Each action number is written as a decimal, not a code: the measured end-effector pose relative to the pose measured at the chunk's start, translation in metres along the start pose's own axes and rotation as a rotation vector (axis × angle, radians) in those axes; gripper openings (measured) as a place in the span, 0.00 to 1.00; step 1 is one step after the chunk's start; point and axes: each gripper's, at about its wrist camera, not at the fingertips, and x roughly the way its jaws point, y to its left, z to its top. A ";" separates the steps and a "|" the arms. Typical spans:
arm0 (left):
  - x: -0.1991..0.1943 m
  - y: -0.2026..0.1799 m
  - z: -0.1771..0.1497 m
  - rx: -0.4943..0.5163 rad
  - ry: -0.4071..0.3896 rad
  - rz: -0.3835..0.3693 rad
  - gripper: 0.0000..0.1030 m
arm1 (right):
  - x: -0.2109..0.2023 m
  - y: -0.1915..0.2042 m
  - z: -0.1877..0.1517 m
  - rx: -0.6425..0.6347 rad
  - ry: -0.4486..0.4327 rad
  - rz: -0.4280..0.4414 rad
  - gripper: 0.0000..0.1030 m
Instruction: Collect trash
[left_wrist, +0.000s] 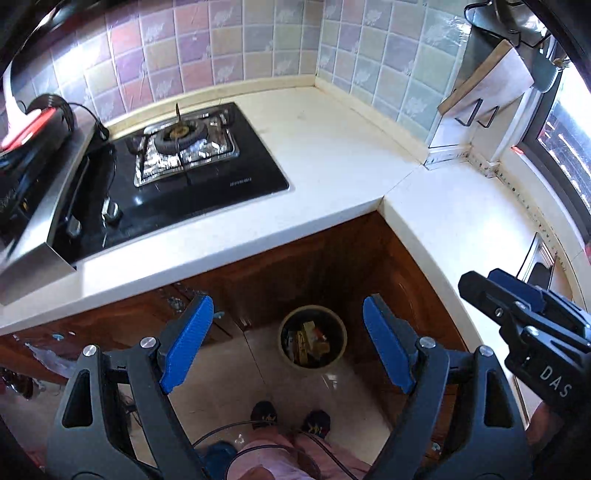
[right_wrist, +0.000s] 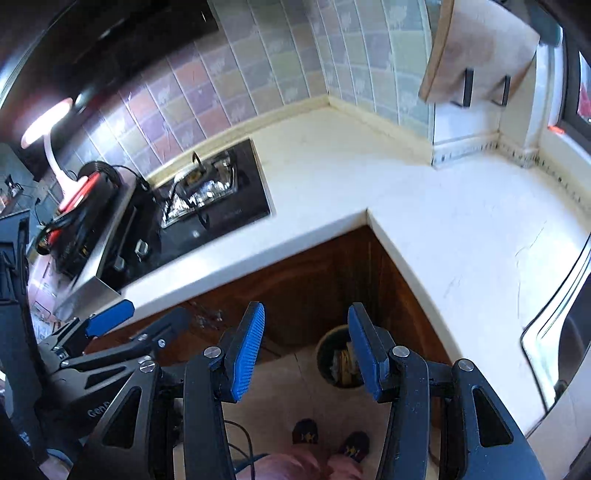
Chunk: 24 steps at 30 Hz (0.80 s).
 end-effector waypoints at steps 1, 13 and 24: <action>-0.006 -0.002 0.003 0.005 -0.009 -0.002 0.79 | -0.007 0.002 0.004 -0.003 -0.008 -0.003 0.47; -0.068 -0.031 0.019 0.025 -0.135 -0.003 0.79 | -0.082 0.013 0.018 -0.033 -0.182 -0.061 0.53; -0.069 -0.028 0.022 0.028 -0.136 0.014 0.79 | -0.082 0.002 0.017 -0.034 -0.198 -0.076 0.53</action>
